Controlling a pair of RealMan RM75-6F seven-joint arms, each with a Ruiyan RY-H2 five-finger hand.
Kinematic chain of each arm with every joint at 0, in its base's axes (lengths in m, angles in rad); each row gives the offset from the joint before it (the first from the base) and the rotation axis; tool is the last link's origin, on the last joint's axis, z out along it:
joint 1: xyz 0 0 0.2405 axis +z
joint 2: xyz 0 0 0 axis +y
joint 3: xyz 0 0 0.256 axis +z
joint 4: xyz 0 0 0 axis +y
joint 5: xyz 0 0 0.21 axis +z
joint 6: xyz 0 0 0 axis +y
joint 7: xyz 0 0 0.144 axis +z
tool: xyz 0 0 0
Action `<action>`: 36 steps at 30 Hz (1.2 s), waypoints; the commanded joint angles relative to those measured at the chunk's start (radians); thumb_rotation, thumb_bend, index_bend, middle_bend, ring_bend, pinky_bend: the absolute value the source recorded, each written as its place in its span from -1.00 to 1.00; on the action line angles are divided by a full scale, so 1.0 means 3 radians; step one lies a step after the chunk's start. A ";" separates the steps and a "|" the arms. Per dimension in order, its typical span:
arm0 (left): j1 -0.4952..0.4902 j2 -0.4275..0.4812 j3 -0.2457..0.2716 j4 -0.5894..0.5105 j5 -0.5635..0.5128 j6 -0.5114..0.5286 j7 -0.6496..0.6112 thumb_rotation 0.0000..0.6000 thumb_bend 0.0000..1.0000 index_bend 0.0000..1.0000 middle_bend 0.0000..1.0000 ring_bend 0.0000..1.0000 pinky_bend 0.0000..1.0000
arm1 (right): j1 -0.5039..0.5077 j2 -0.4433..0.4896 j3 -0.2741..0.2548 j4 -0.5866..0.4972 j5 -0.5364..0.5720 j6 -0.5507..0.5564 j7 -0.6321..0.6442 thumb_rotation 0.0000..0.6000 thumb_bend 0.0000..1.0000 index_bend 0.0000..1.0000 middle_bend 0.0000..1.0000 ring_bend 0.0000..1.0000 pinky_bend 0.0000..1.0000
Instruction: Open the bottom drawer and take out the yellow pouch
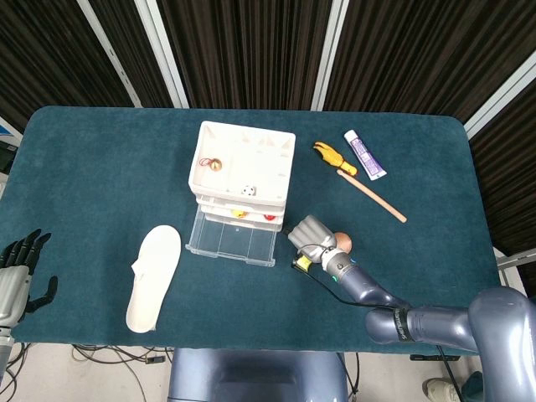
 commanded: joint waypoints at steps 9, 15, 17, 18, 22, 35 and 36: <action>0.0005 -0.0009 -0.0002 0.0003 0.0012 0.0025 0.0017 1.00 -0.07 -0.88 -1.00 -1.00 -1.00 | -0.0292 0.1053 0.0188 -0.1308 0.0013 0.0917 0.0117 1.00 -0.49 -0.54 0.80 0.96 0.97; 0.0008 -0.0021 -0.0002 0.0003 0.0020 0.0043 0.0050 1.00 -0.07 -0.88 -1.00 -1.00 -1.00 | -0.0743 0.1605 0.0101 -0.1837 -0.0189 0.1498 0.0308 1.00 -0.53 -0.56 0.14 0.41 0.30; 0.0010 -0.0029 -0.0001 0.0006 0.0025 0.0054 0.0072 1.00 -0.07 -0.88 -1.00 -1.00 -1.00 | -0.0928 0.1683 0.0041 -0.1894 -0.0307 0.1715 0.0363 1.00 -0.57 -0.59 -0.08 0.18 0.03; 0.0011 -0.0033 -0.0003 0.0007 0.0026 0.0061 0.0081 1.00 -0.07 -0.88 -1.00 -1.00 -1.00 | -0.1020 0.1693 0.0004 -0.1891 -0.0392 0.1827 0.0376 1.00 -0.60 -0.61 -0.21 0.03 -0.11; 0.0019 -0.0051 -0.0017 0.0020 0.0038 0.0109 0.0110 1.00 -0.07 -0.88 -1.00 -1.00 -1.00 | -0.1549 0.1590 -0.0240 -0.1768 -0.0849 0.2418 0.0512 1.00 -0.61 -0.73 -0.59 -0.39 -0.39; 0.0035 -0.0118 -0.0041 0.0164 0.0256 0.0314 0.0088 1.00 -0.07 -0.88 -1.00 -1.00 -1.00 | -0.2544 0.0917 -0.0529 -0.0957 -0.1834 0.3258 0.0937 1.00 -0.74 -0.90 -0.80 -0.64 -0.53; 0.0038 -0.0122 -0.0040 0.0172 0.0279 0.0333 0.0080 1.00 -0.07 -0.88 -1.00 -1.00 -1.00 | -0.2588 0.0882 -0.0539 -0.0915 -0.1857 0.3259 0.0930 1.00 -0.75 -0.91 -0.81 -0.66 -0.54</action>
